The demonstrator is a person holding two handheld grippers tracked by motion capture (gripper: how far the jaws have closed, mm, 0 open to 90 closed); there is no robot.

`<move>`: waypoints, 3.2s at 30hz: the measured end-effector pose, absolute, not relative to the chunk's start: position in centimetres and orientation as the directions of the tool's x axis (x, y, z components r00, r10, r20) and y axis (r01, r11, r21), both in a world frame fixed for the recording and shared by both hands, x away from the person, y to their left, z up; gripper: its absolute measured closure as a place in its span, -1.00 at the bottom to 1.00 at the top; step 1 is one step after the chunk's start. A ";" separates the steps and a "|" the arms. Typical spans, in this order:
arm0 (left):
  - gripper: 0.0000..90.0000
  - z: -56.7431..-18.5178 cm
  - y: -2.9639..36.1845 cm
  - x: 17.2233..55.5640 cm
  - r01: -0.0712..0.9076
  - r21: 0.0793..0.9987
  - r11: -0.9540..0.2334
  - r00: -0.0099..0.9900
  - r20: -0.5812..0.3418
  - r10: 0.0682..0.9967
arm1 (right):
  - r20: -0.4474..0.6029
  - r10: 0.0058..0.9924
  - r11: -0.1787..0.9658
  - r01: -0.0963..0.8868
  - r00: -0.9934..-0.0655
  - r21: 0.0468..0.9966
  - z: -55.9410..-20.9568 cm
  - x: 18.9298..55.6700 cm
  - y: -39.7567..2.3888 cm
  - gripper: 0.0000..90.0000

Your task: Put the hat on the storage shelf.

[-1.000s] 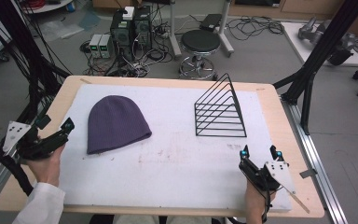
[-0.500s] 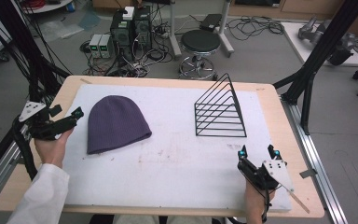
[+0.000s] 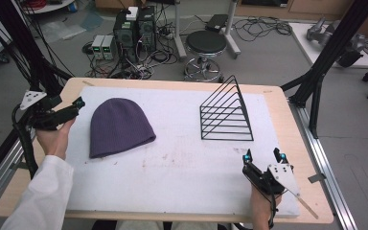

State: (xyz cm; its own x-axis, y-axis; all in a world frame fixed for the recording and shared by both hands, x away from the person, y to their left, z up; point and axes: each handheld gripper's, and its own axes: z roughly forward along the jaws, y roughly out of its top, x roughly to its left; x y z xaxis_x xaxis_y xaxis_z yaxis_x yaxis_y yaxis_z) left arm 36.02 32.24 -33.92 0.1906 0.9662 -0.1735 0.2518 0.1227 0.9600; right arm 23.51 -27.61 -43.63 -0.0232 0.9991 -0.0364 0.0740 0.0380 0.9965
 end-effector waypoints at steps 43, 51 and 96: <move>-0.57 -40.7 32.0 47.4 0.672 0.740 0.009 0.169 -0.165 0.972 | -0.083 0.995 0.087 0.081 -0.052 0.993 -43.6 23.5 -27.0 -0.72; -0.58 -41.9 31.1 47.9 0.718 0.696 -0.003 0.180 -0.181 0.967 | -0.084 0.995 0.088 0.086 -0.056 0.992 -43.6 23.6 -26.9 -0.72; 0.65 -42.7 29.3 47.3 0.742 0.670 -0.022 0.208 -0.198 0.958 | -0.077 0.995 0.084 0.102 -0.065 0.991 -43.6 23.5 -26.9 -0.72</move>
State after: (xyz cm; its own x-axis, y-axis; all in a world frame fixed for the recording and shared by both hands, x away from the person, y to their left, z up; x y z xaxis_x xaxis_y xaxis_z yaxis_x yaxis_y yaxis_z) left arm 47.33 29.30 -42.74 0.2081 0.9578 -0.1983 0.7416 -0.0223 0.6705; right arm 23.46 -26.89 -43.64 -0.0649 0.9949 -0.0774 0.1020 0.0838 0.9912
